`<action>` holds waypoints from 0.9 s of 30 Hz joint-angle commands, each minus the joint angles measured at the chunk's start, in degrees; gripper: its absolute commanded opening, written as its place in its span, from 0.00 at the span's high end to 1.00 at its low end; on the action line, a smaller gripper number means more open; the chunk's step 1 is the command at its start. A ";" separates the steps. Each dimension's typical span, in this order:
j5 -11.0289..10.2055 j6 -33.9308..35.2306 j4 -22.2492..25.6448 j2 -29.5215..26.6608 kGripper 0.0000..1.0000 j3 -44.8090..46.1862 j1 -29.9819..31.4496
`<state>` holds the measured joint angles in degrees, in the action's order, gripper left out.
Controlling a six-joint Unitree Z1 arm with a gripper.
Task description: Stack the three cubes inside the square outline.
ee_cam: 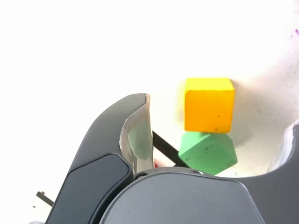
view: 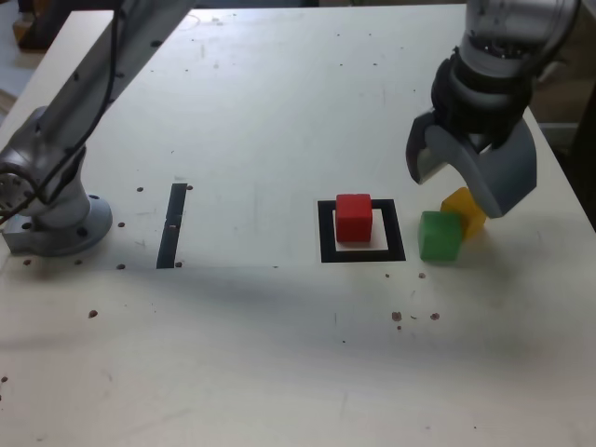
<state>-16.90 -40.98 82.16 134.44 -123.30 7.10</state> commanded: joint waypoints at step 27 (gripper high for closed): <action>1.94 1.69 -2.72 2.49 0.25 2.24 -1.22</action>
<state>-15.09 -39.39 79.66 137.93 -121.44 5.95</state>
